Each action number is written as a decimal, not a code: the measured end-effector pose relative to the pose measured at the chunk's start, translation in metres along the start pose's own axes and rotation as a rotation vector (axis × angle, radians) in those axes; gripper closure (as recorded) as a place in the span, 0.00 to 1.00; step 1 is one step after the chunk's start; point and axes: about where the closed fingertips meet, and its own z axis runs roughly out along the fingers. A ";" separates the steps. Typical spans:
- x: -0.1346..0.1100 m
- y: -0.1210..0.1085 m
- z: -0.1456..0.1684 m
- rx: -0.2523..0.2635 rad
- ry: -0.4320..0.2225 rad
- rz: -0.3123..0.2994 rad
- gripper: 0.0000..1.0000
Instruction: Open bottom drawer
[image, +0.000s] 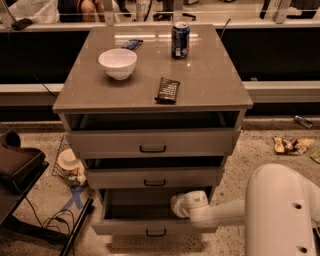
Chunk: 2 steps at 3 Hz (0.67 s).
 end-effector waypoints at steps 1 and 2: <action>0.000 0.001 -0.001 -0.001 0.000 0.001 1.00; -0.007 0.005 0.009 -0.018 -0.002 -0.004 1.00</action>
Offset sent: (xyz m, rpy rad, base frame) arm 0.0013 0.0223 -0.0171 -0.0057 0.0345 0.0247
